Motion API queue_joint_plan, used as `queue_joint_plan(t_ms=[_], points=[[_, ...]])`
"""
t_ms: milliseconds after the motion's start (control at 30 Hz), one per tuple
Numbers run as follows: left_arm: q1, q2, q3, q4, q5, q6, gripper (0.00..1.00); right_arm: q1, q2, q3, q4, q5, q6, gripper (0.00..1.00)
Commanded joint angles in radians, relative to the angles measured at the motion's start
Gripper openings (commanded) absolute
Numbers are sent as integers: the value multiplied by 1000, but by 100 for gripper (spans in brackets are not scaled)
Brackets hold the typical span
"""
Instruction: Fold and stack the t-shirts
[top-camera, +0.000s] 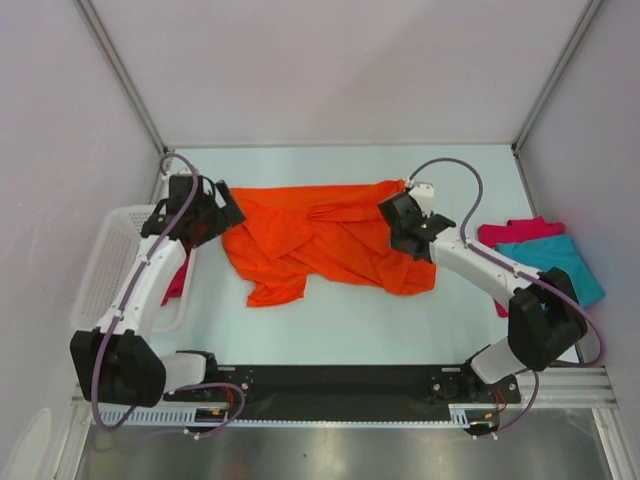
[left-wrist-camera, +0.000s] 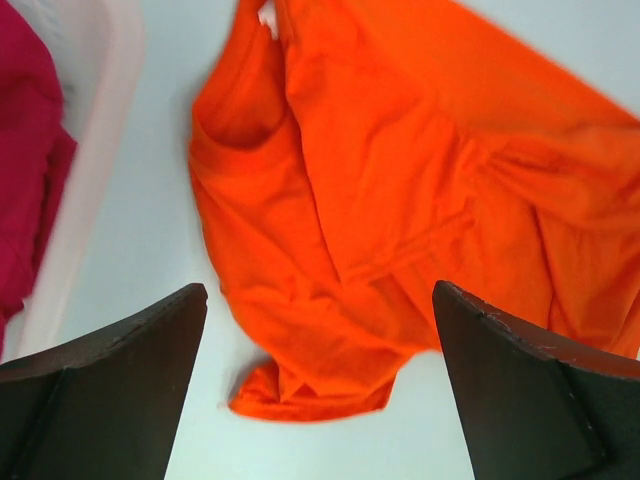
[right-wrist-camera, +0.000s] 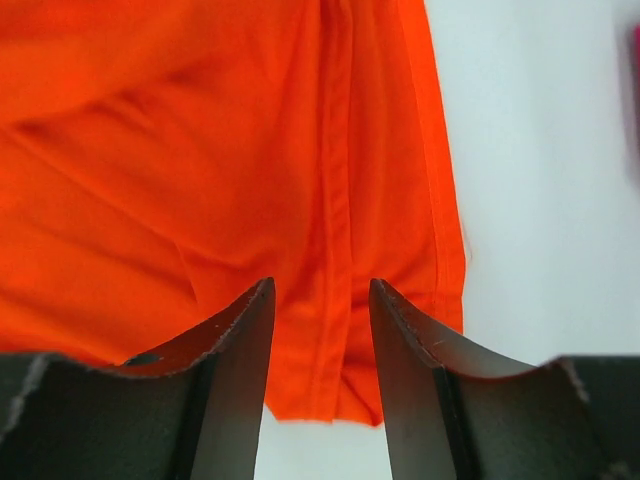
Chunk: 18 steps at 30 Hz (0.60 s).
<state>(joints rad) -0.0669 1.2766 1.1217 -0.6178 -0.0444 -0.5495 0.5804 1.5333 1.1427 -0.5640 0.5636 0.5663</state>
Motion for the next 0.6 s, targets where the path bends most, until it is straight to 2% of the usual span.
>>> queue_joint_plan(t_ms=[0,267,567], points=[[-48,-86,-111,-19,69,-24,100,22,-82,-113,-62,-62,107,49],[-114,-155,-218,-19,86,-79,100,78,-154,-210,-100,-105,156,48],[-235,-186,-433,41,69,-176,100,93,-177,-241,-109,-119,156,48]])
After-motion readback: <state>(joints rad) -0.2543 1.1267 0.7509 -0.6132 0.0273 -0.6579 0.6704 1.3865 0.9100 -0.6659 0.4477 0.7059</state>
